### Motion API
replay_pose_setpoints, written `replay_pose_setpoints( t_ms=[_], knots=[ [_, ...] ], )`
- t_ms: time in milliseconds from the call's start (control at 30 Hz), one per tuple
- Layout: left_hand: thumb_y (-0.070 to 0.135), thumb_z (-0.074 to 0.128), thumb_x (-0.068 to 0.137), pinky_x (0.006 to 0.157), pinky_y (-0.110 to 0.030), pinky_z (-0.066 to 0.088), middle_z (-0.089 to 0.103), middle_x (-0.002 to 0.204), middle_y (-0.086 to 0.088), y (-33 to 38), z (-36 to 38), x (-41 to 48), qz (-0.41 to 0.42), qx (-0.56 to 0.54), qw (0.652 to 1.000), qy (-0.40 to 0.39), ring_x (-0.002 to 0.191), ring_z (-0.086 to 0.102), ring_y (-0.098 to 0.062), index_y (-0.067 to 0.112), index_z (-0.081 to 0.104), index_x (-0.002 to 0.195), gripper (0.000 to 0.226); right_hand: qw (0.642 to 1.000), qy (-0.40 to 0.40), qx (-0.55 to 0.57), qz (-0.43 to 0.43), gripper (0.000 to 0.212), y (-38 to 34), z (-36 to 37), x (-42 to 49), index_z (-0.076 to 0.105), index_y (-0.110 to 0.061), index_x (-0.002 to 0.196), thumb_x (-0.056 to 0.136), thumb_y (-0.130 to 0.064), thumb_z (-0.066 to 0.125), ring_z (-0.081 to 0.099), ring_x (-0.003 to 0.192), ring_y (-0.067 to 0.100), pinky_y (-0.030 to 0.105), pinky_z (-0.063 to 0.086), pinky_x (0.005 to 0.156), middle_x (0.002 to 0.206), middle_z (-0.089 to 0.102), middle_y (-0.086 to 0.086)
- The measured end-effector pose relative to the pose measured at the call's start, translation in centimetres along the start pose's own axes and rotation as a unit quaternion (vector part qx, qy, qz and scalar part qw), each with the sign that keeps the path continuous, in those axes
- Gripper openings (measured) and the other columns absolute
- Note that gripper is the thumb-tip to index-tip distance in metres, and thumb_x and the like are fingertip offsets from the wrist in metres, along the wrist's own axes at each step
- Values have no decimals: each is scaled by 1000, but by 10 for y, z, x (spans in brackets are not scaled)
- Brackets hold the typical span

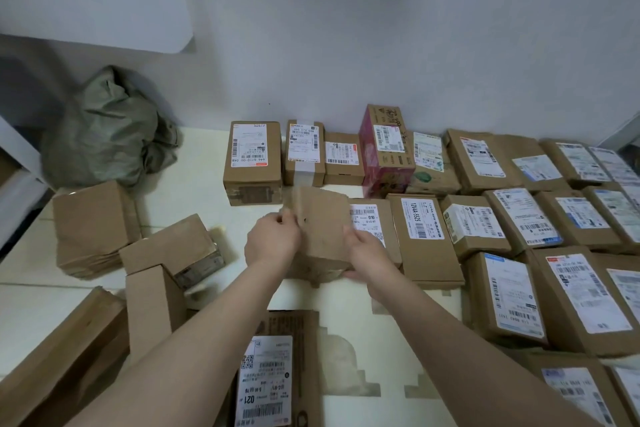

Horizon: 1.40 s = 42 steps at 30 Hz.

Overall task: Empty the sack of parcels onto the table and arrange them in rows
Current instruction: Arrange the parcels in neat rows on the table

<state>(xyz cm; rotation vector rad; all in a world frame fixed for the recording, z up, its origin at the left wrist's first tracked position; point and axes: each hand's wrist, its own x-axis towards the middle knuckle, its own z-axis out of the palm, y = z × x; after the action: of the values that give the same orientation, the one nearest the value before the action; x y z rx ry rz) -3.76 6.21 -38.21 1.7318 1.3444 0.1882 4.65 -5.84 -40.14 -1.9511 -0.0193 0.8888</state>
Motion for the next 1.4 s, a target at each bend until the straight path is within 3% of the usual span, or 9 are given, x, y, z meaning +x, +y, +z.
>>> replay_pose_setpoints(
  t_ms=[133, 267, 400, 567, 667, 800, 933, 1167, 1400],
  knots=[
    [43, 43, 90, 92, -42, 51, 73, 90, 12, 5, -5, 7, 53, -107, 993, 6, 97, 67, -20, 34, 63, 84, 23, 994, -46, 93, 31, 75, -1, -9, 2, 46, -29, 137, 79, -74, 55, 57, 118, 21, 41, 59, 85, 136, 53, -4],
    [18, 62, 83, 102, -45, 44, 61, 122, 5, 11, -4, -6, 99, -54, 994, 15, 125, 49, -24, 32, 45, 137, 59, 987, -97, 123, 24, 122, -1, -2, 2, 41, -36, 137, 32, -95, 62, 57, 121, 26, 46, 59, 82, 138, 53, -3],
    [55, 82, 66, 107, -50, 39, 39, 146, -13, 9, -10, 4, -61, -64, 994, -58, 132, 40, -36, 22, 6, 153, 120, 972, -152, 178, 16, 86, 6, -3, 0, 50, -31, 133, 62, -76, 70, 65, 112, 22, 51, 54, 92, 127, 65, -1],
    [61, 50, 88, 102, -45, 44, 59, 131, -4, 3, -10, 12, -38, -119, 992, 0, 118, 55, -31, 22, 44, 139, 64, 990, -140, -24, -14, 19, -4, 15, -5, 63, -21, 106, 98, -33, 52, 56, 89, 13, 35, 50, 90, 101, 61, -2],
    [53, 30, 99, 101, -44, 44, 64, 116, -3, 13, -18, 22, -33, -118, 991, 53, 112, 56, -31, 22, 61, 119, 48, 995, -88, -9, -47, 23, -8, 32, -6, 57, -20, 119, 100, -30, 48, 56, 96, 17, 36, 56, 83, 112, 57, 2],
    [43, 36, 97, 107, -40, 28, 54, 138, 3, 10, -12, 30, -14, -10, 999, 33, 133, 38, -26, 27, 71, 112, 41, 995, -39, -29, -84, 86, -12, 40, -2, 18, -49, 146, 71, -75, 52, 47, 129, 23, 51, 50, 98, 148, 37, -5],
    [32, 46, 90, 106, -45, 39, 59, 132, 1, -6, 0, 21, -25, -80, 996, -2, 120, 53, -27, 23, 62, 121, 36, 997, -61, -37, -36, 112, -26, 49, -3, 21, -35, 151, 56, -88, 47, 45, 132, 26, 49, 45, 104, 154, 33, -2],
    [42, 26, 103, 105, -45, 41, 54, 134, -18, -21, -12, 34, -164, -122, 979, -8, 120, 52, -37, 3, 50, 133, 55, 992, -64, -96, -48, 94, -26, 49, 4, 33, -29, 149, 72, -80, 48, 44, 132, 24, 48, 45, 105, 152, 34, -2],
    [42, 50, 93, 108, -40, 33, 35, 154, 6, -18, -16, 17, -20, -207, 978, 26, 140, 32, -17, 36, 74, 91, 24, 978, -95, 182, 28, 54, -35, 29, 1, 60, -19, 122, 86, -58, 61, 63, 108, 18, 44, 57, 89, 119, 66, -1]
  ],
)
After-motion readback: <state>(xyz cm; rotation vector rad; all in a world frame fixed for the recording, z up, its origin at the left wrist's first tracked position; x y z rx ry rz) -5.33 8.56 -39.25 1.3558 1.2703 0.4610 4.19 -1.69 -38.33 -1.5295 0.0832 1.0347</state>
